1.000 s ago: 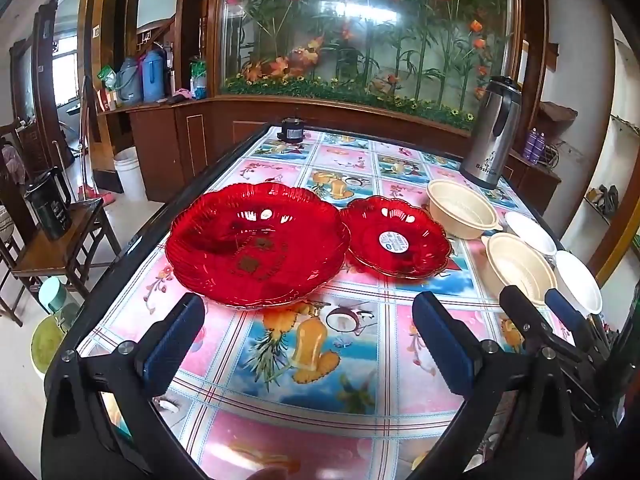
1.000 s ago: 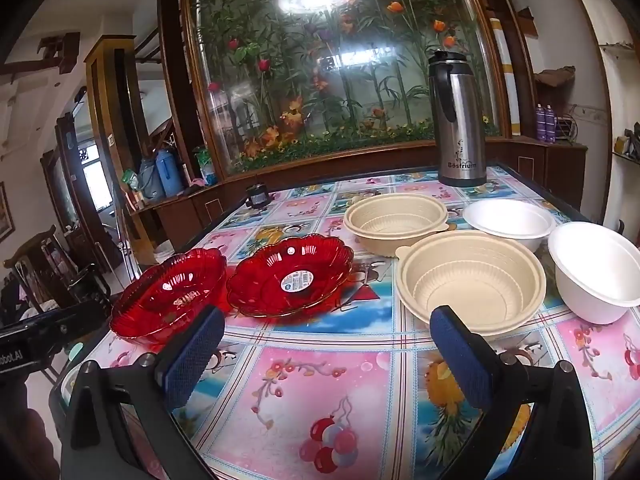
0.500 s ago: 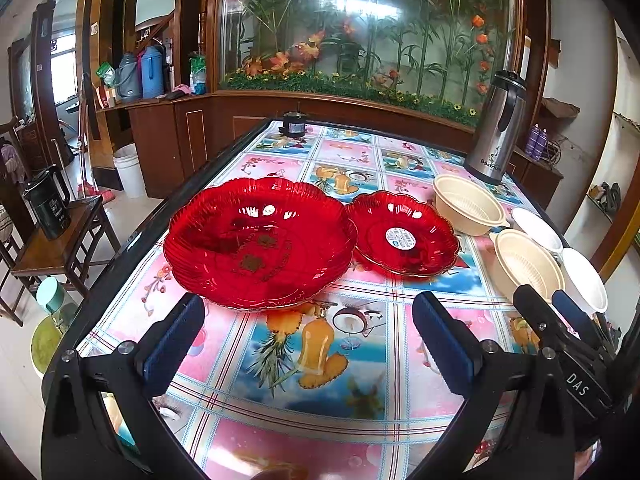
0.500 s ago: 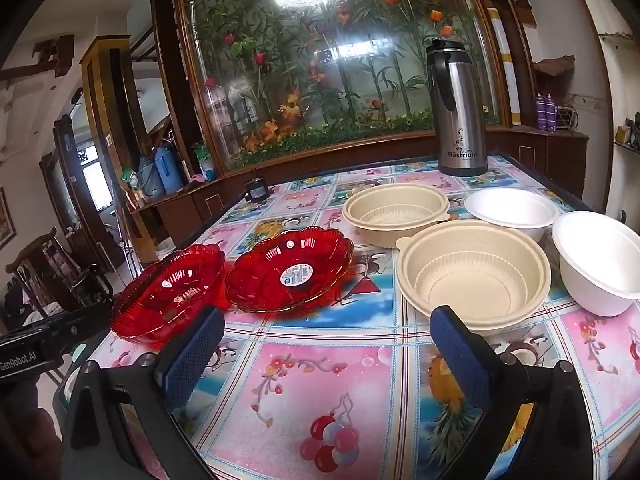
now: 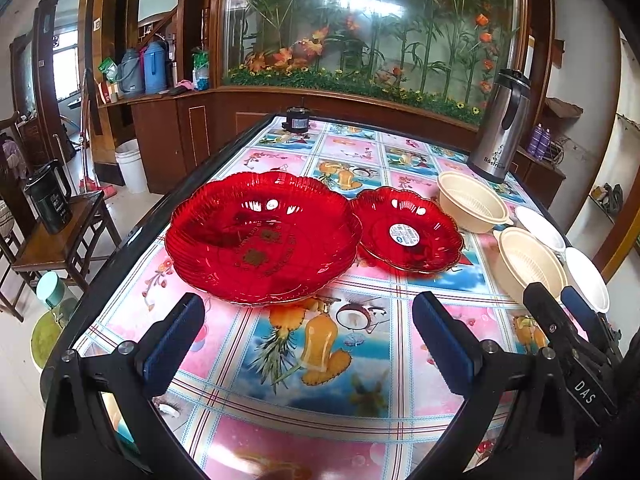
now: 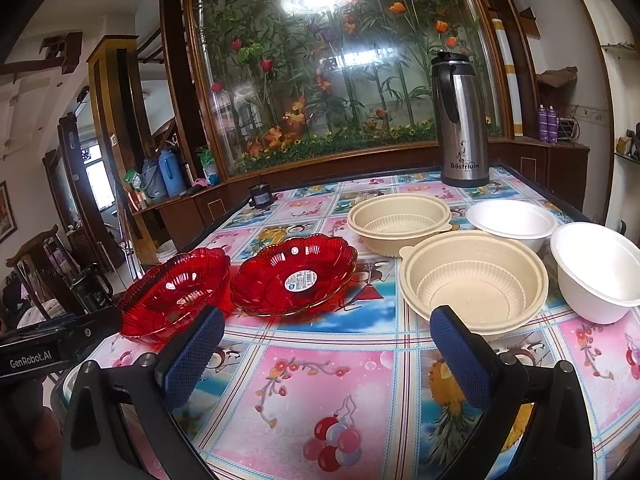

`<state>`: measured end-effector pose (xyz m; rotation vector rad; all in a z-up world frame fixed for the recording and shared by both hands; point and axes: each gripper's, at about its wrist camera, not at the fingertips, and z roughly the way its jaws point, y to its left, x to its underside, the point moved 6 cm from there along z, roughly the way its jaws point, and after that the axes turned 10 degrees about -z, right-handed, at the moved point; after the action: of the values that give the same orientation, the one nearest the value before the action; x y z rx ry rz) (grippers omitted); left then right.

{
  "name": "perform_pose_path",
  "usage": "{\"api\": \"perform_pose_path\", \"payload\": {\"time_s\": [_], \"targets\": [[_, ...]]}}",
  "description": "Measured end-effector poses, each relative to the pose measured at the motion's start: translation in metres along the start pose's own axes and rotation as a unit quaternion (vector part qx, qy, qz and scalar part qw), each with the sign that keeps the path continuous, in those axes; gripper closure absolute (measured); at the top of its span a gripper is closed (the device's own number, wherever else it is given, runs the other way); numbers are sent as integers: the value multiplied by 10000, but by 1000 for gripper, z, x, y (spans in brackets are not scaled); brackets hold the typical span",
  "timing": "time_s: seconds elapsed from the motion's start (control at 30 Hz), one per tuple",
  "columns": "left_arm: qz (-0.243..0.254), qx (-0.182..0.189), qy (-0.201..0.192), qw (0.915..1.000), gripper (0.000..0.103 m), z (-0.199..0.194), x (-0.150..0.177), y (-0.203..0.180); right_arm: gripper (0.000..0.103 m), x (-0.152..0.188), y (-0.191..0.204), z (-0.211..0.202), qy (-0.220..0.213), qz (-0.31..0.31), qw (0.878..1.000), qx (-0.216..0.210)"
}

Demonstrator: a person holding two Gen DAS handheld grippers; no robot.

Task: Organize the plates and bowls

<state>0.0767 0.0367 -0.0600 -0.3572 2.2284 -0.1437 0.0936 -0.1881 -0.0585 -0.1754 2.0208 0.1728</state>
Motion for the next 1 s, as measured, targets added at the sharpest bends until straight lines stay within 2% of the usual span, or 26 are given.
{"api": "perform_pose_path", "payload": {"time_s": [0.77, 1.0], "targets": [[169, 73, 11, 9998, 0, 1, -5, -4, 0, -3, -4, -1, -30, 157, 9998, 95], [194, -94, -65, 9997, 0, 5, -17, 8, 0, -32, 8, 13, -145, 452, 9984, -303]]}}
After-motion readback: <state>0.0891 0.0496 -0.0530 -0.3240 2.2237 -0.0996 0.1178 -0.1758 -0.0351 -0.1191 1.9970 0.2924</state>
